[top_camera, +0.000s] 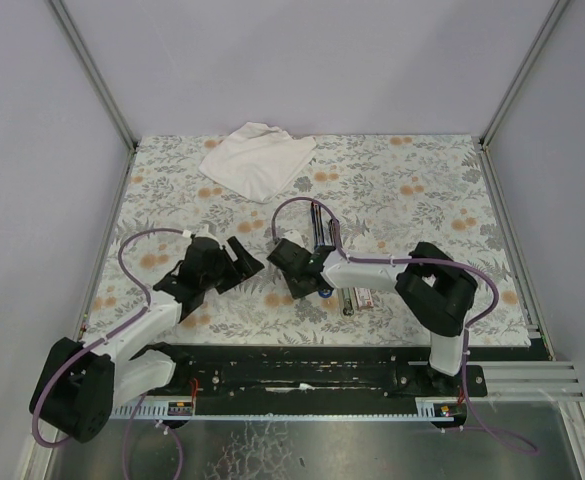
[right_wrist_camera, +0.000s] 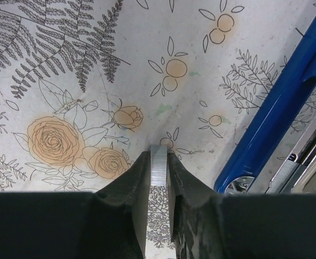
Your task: Load the staples into the stapler
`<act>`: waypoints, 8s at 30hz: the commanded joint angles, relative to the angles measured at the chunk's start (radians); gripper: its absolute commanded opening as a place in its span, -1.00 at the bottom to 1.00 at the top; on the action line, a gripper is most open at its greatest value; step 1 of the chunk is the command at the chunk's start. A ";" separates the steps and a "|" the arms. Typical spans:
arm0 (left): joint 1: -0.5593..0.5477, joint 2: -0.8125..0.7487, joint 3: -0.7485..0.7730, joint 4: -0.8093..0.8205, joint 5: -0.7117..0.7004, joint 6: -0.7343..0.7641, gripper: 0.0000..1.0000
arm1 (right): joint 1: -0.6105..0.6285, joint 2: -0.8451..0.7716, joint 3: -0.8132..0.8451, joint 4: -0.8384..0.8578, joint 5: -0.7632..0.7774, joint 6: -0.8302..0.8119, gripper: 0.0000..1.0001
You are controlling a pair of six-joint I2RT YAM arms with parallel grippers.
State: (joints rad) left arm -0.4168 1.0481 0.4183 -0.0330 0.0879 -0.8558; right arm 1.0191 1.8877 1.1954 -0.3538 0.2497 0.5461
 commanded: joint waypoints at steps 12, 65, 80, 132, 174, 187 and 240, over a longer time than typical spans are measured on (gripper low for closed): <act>0.018 -0.033 0.166 0.071 0.370 0.124 0.61 | -0.180 -0.291 -0.079 0.182 -0.360 -0.048 -0.57; -0.049 -0.278 0.026 0.642 0.560 -0.204 -0.69 | -0.271 -0.628 -0.302 0.916 -0.905 0.353 -0.49; -0.055 -0.271 0.058 0.006 0.392 0.106 -0.89 | -0.287 -0.741 -0.316 0.618 -0.665 0.153 0.23; -0.474 0.509 0.283 -0.136 -0.099 0.034 -0.13 | -0.286 -0.642 -0.289 0.194 -0.390 -0.038 0.22; 0.438 0.058 0.492 -0.412 -0.032 0.548 0.97 | 0.022 0.004 0.045 0.081 -0.170 -0.398 -0.05; 0.442 0.058 0.488 -0.410 -0.024 0.543 0.97 | 0.049 0.036 0.031 0.079 -0.110 -0.381 -0.36; 0.448 0.048 0.471 -0.397 -0.004 0.530 0.99 | -0.172 -0.135 -0.054 0.038 0.192 0.082 -0.60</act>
State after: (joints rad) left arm 0.0212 1.0912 0.9005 -0.4503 0.0723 -0.3309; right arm 0.8562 1.7519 1.1446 -0.3241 0.3862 0.6067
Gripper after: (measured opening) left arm 0.993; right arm 0.218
